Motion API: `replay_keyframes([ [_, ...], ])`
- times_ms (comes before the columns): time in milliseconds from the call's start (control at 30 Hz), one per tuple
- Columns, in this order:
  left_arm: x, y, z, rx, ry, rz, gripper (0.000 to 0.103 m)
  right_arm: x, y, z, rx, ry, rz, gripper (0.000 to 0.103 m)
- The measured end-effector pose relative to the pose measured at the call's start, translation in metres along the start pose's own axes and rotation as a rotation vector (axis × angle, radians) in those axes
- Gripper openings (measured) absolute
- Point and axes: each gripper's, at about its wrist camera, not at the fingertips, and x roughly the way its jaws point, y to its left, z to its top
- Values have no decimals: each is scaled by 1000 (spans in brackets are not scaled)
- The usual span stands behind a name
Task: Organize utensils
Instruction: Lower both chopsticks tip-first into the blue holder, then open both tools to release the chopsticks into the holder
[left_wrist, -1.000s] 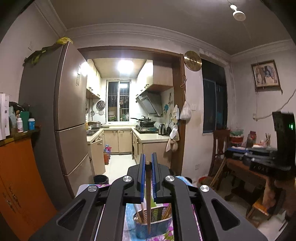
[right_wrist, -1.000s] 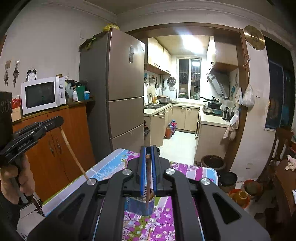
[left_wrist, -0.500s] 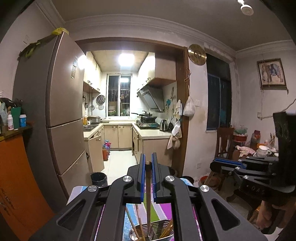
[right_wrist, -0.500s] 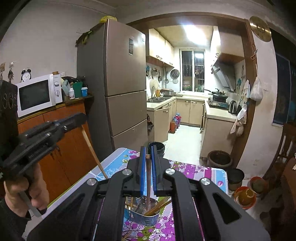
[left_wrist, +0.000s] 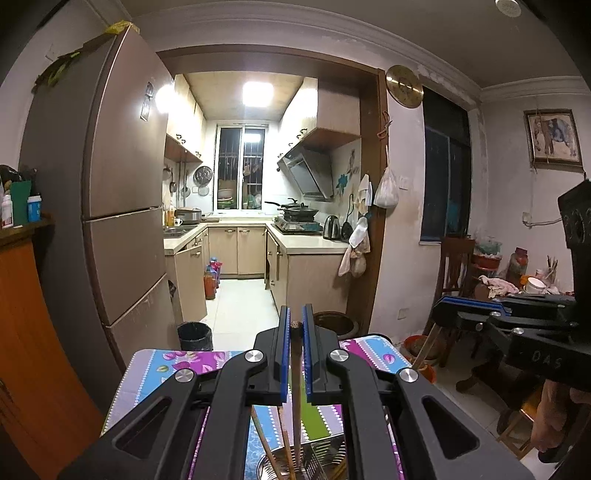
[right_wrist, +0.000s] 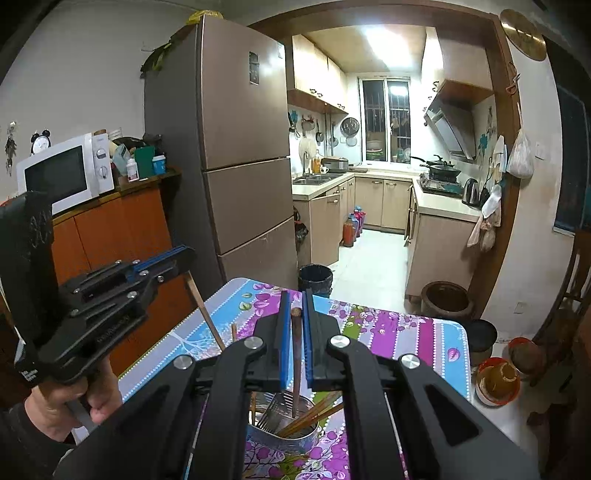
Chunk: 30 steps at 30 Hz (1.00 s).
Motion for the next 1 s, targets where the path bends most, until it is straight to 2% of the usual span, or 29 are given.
replay_keyframes([
  [500, 27, 2, -7, -4, 31, 0, 8, 23, 1, -8, 2, 46, 2, 5],
  [800, 38, 4, -8, -18, 59, 30, 9, 38, -11, -15, 44, 81, -7, 5],
  [867, 38, 5, -7, -19, 57, 36, 22, 37, -13, -16, 48, 79, -16, 5],
  [1000, 39, 5, -5, -27, 54, 45, 27, 33, -17, -16, 57, 62, -24, 5],
])
